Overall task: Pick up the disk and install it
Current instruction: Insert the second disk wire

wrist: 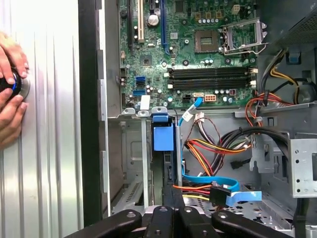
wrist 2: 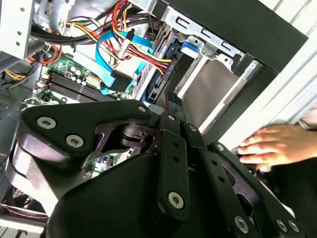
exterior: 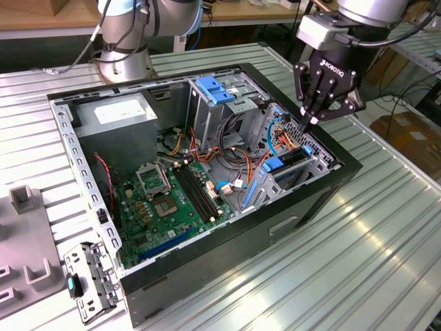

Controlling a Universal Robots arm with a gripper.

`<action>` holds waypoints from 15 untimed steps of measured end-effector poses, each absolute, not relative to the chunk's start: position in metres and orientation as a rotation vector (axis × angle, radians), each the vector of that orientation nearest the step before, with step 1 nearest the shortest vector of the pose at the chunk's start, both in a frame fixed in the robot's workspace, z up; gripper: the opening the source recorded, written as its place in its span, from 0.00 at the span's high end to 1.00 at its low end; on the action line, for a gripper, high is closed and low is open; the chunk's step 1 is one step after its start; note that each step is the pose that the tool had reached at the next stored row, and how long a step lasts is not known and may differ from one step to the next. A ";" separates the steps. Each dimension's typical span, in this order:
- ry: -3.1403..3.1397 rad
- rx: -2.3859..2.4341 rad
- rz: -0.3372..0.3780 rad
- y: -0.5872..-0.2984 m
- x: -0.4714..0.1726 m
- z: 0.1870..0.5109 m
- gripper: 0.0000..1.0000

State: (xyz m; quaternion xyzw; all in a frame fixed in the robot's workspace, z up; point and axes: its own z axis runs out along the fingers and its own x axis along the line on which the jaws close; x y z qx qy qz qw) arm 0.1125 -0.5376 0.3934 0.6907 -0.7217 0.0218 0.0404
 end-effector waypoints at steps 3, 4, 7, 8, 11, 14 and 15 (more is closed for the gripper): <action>-2.200 2.105 0.085 -0.531 0.112 0.395 0.89; -2.196 2.101 0.092 -0.529 0.112 0.395 0.89; -2.181 2.086 0.120 -0.525 0.112 0.395 0.89; -2.181 2.086 0.120 -0.525 0.112 0.395 0.89; -2.179 2.084 0.124 -0.525 0.112 0.395 0.89; -2.179 2.084 0.124 -0.525 0.112 0.395 0.89; -2.179 2.084 0.124 -0.525 0.112 0.395 0.89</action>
